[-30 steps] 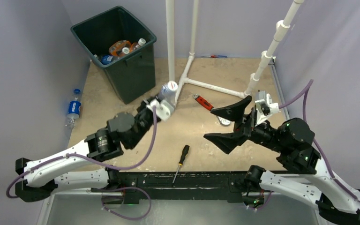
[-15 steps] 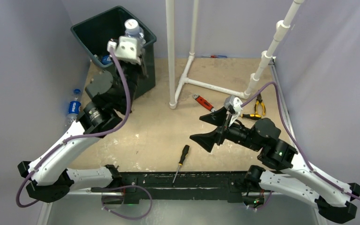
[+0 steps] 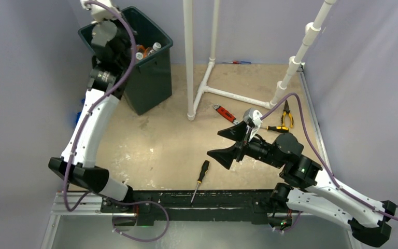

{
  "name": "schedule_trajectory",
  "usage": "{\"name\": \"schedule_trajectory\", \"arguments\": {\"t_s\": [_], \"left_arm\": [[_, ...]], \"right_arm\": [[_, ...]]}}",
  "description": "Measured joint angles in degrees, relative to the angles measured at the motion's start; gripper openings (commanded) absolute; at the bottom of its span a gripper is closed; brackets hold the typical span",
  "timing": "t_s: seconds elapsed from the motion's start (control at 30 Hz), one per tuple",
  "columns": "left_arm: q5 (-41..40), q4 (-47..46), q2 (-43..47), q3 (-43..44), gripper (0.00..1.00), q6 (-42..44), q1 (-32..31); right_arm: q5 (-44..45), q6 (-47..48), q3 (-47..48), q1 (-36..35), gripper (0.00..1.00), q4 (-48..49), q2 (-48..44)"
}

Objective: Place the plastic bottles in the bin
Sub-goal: Place the plastic bottle in the trash bin.

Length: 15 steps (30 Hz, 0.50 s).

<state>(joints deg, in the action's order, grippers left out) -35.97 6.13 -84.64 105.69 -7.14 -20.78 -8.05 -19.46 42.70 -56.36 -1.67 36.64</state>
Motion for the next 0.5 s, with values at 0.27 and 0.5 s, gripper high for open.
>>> {"name": "schedule_trajectory", "arguments": {"t_s": [0.27, 0.5], "left_arm": [[6.9, 0.1, -5.5, 0.1, 0.0, -15.8, 19.7], [13.2, -3.9, -8.8, -0.5, 0.0, -22.1, 25.9]], "right_arm": [[0.9, 0.5, -0.6, 0.0, 0.99, 1.2, 2.3], [2.6, -0.5, -7.7, 0.0, 0.99, 6.5, 1.3]]}}
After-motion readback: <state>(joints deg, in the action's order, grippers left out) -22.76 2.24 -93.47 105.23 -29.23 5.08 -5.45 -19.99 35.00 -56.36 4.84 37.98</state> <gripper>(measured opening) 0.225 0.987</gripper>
